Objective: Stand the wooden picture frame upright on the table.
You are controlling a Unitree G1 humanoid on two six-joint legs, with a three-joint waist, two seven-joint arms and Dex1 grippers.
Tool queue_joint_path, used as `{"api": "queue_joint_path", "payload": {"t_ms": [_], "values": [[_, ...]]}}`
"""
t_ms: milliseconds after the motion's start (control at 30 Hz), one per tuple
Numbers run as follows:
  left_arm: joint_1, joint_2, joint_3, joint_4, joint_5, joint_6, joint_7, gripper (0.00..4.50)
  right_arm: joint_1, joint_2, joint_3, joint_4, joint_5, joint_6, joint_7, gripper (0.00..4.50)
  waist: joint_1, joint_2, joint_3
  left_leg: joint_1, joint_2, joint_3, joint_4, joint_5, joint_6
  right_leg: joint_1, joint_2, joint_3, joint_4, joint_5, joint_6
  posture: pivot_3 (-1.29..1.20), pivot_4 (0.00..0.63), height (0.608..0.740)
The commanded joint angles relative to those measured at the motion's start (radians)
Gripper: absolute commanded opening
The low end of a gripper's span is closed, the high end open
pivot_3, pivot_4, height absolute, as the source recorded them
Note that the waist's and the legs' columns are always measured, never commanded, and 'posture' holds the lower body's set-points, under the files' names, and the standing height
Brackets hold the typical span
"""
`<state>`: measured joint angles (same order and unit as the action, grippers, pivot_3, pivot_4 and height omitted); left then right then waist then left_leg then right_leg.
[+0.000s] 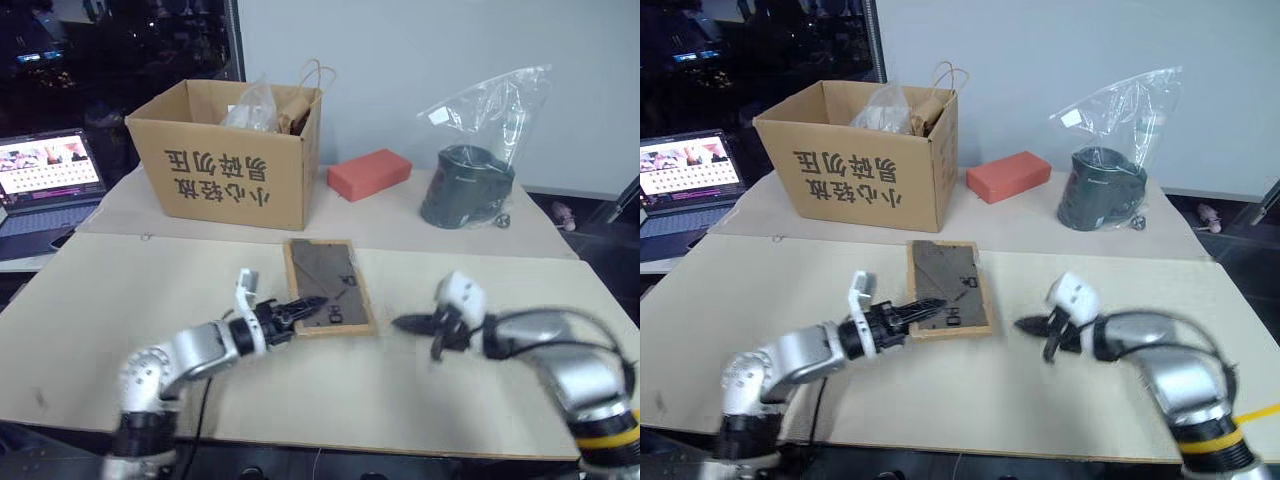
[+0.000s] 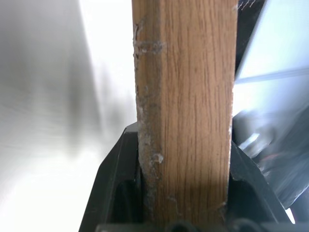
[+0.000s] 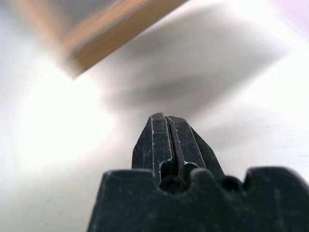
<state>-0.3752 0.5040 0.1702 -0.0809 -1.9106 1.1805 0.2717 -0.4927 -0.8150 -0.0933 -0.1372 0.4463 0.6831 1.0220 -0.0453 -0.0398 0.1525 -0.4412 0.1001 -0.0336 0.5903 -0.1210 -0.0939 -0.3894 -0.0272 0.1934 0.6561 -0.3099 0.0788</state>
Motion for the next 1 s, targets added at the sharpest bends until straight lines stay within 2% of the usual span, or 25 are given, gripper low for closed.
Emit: {"api": "queue_joint_path", "payload": {"t_ms": [33,233,367,567,700,1000], "values": [[-0.029,0.046,-0.033,0.033,0.118,0.031,-0.164,1.15,-0.184,-0.020,-0.029,0.094,0.101,0.076,0.087,1.09,0.001,0.000,0.000,0.000,0.000,0.000,0.000,0.000,0.000,0.000,0.000,0.000,-0.001,0.000,0.000,0.00,0.150,0.730],[-0.102,0.076,-0.068,0.050,0.314,0.021,-0.323,1.15,-0.313,0.074,0.130,0.071,0.155,0.197,0.142,3.20,0.002,-0.001,0.001,-0.005,0.000,0.000,-0.004,-0.001,-0.001,-0.005,0.000,-0.001,-0.001,-0.001,-0.003,0.00,0.150,0.730],[-0.105,0.072,-0.075,0.053,0.324,0.057,-0.345,1.15,-0.338,0.173,0.209,0.126,0.099,0.159,0.103,4.49,0.003,-0.001,0.001,-0.015,0.000,-0.001,-0.003,-0.001,-0.002,-0.015,0.000,-0.002,0.004,-0.001,-0.003,0.00,0.150,0.730],[-0.055,0.057,-0.067,0.024,0.305,0.076,-0.336,1.15,-0.376,0.278,0.271,0.299,-0.001,0.055,0.068,4.49,0.004,0.000,0.002,-0.016,0.000,-0.002,-0.001,0.000,-0.002,-0.017,0.000,-0.004,0.008,-0.001,-0.003,0.00,0.150,0.730],[-0.041,0.048,-0.067,0.031,0.287,0.086,-0.334,1.15,-0.351,0.296,0.291,0.294,0.009,0.057,0.127,4.49,0.008,0.000,0.002,-0.016,0.000,-0.004,-0.001,0.000,-0.003,-0.016,0.000,-0.006,0.008,-0.001,-0.003,0.00,0.150,0.730],[-0.053,0.041,-0.071,0.064,0.269,0.119,-0.341,1.15,-0.300,0.374,0.334,0.254,0.001,0.075,0.117,4.49,0.002,0.001,0.002,-0.016,0.000,-0.008,-0.001,0.001,-0.003,-0.015,0.000,-0.010,0.009,-0.001,-0.004,0.00,0.150,0.730]]}}
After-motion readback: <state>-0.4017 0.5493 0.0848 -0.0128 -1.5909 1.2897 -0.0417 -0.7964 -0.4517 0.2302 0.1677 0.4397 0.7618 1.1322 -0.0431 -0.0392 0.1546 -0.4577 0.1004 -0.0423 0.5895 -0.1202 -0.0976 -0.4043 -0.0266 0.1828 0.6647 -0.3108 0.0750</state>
